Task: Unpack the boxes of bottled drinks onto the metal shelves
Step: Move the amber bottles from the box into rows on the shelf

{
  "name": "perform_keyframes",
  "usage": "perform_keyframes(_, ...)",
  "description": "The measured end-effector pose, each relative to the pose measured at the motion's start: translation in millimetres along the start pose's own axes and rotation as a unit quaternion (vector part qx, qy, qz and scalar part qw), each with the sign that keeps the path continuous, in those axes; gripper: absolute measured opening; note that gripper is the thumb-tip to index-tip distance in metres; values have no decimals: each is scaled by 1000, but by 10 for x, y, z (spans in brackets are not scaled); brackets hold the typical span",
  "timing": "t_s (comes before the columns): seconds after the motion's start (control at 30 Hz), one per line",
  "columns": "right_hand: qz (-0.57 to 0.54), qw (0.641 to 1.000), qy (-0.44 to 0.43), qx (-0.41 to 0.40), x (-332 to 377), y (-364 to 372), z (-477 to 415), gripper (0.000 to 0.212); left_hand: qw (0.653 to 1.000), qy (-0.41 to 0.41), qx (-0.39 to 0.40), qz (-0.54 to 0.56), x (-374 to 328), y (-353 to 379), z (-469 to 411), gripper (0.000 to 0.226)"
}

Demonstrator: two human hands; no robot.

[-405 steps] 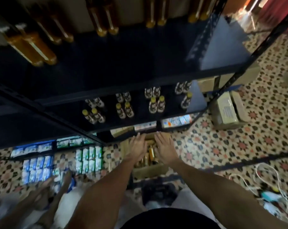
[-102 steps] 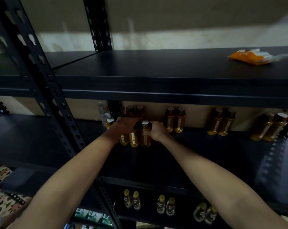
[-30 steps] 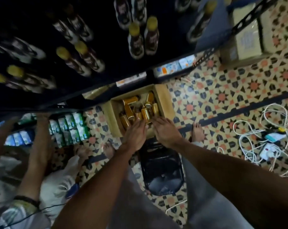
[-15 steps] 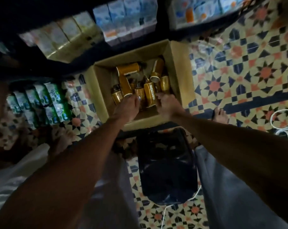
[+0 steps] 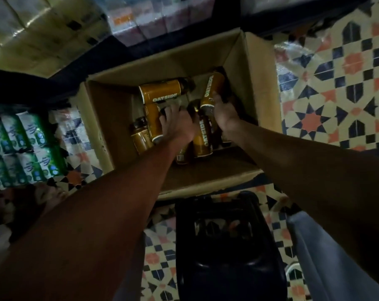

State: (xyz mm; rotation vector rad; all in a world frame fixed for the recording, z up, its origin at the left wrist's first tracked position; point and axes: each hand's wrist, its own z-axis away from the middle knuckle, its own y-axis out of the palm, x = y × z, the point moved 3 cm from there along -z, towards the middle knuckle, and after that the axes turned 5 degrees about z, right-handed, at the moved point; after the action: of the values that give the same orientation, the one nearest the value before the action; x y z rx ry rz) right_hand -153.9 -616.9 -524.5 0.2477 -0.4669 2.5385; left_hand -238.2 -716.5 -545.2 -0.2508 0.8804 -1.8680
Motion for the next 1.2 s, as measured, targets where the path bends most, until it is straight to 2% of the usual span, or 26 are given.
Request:
perform_keyframes(0.07,-5,1000,3,10,62,35,-43,60,999,-21,40,31,40,95,-140,54)
perform_keyframes(0.13,-7,1000,-7,11,113,40,-53,55,990,-40,79,108,73,147,-214,55)
perform_keyframes(0.23,-10,1000,-2,13,77,-3,-51,54,970,-81,68,217,73,176,-206,52)
perform_keyframes(0.3,1,1000,6,18,13,-38,18,55,961,-88,67,252,138,311,-231,47)
perform_keyframes(0.43,2,997,37,68,-71,-105,142,56,944,-82,41,318,20,114,129,51)
perform_keyframes(0.57,107,987,40,109,-210,-199,260,68,913,-92,29,396,13,-3,301,51)
perform_keyframes(0.7,143,982,36,119,-468,-173,380,78,908,-88,6,410,59,-15,326,48)
perform_keyframes(0.8,143,979,6,143,-533,-96,396,73,903,-75,-15,422,114,-82,288,50)
perform_keyframes(0.97,108,984,-65,129,-554,-15,395,70,866,-98,14,490,249,-158,312,51)
perform_keyframes(1.2,52,987,-107,104,-470,-31,810,66,875,-43,-18,482,251,-560,694,51)
